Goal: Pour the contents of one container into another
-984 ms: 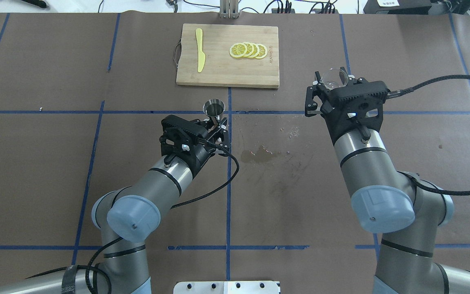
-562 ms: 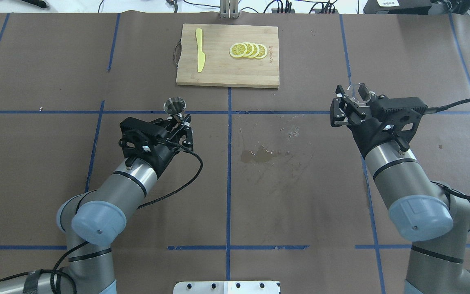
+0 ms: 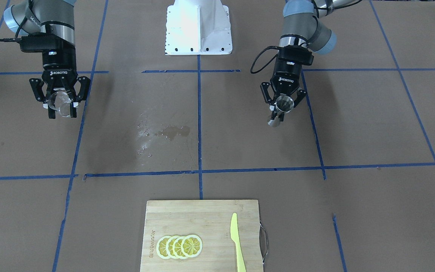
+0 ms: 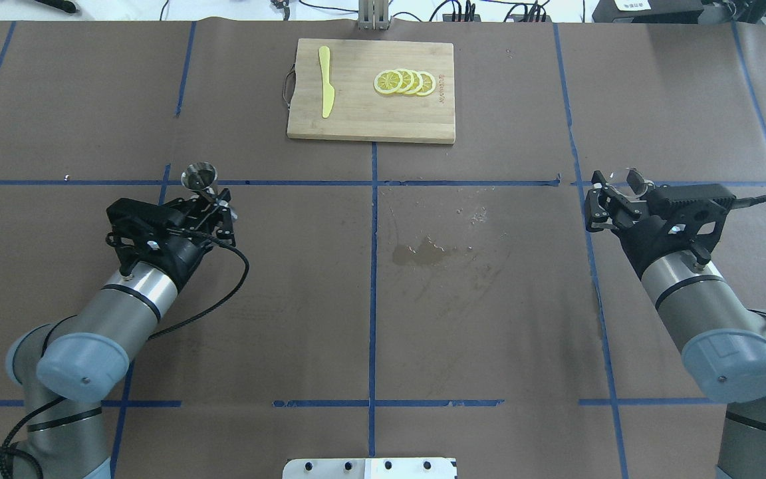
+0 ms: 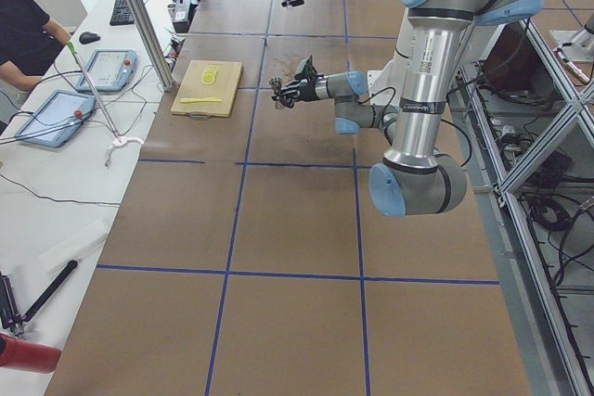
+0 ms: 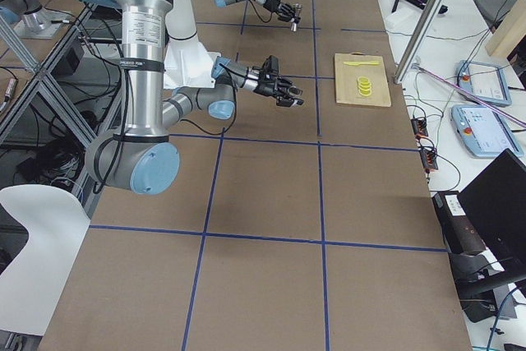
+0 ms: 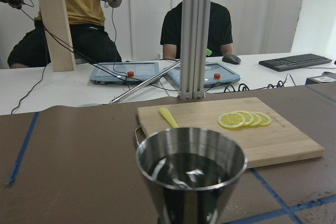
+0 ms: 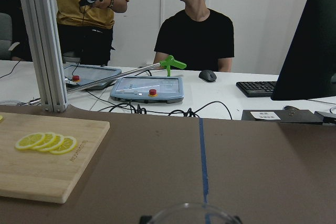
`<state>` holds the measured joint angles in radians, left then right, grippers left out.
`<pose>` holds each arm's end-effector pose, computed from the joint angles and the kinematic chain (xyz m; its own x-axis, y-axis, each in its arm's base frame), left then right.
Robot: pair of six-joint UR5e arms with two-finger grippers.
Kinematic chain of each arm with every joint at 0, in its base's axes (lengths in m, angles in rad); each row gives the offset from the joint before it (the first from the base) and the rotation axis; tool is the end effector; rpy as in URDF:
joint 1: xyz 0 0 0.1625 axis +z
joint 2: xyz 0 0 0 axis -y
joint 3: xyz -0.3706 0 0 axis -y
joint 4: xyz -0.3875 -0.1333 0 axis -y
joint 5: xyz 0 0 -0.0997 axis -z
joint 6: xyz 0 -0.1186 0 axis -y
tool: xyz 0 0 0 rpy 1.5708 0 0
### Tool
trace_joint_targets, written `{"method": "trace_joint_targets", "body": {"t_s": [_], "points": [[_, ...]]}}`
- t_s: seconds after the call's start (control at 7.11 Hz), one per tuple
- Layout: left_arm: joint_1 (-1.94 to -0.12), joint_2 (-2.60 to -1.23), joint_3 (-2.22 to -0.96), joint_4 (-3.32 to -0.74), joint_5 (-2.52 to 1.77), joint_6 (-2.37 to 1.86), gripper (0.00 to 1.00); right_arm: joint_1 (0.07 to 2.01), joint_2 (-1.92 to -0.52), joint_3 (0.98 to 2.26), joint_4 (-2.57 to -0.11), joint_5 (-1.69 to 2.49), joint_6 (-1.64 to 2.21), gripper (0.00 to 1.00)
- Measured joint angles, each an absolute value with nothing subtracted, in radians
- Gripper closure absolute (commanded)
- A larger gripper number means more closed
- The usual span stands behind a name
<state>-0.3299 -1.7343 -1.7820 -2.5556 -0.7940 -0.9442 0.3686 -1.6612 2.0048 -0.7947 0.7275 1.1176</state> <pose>0.4261 -0.3747 0.3066 0.6764 0.2104 -0.7058 0.5961 0.4065 0.6924 -0.3359 -0.3676 0.3457 0.7451 -0.0244 0.6666 -0.6011 0.4088 0.6868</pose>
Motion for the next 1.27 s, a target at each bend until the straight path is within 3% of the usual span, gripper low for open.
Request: {"method": "trace_joint_targets", "body": {"t_s": [0.84,1.27], "points": [[-0.357,-1.523,-1.782,-2.551,-0.791,-1.203,1.00,0.368,-1.696,1.977,-0.797,0.745,1.391,1.00],[-0.354,-1.485,-1.707,-2.546,-0.671,-1.317,1.00,0.367,-1.698,1.954,-0.798,0.764,1.403,1.00]]}}
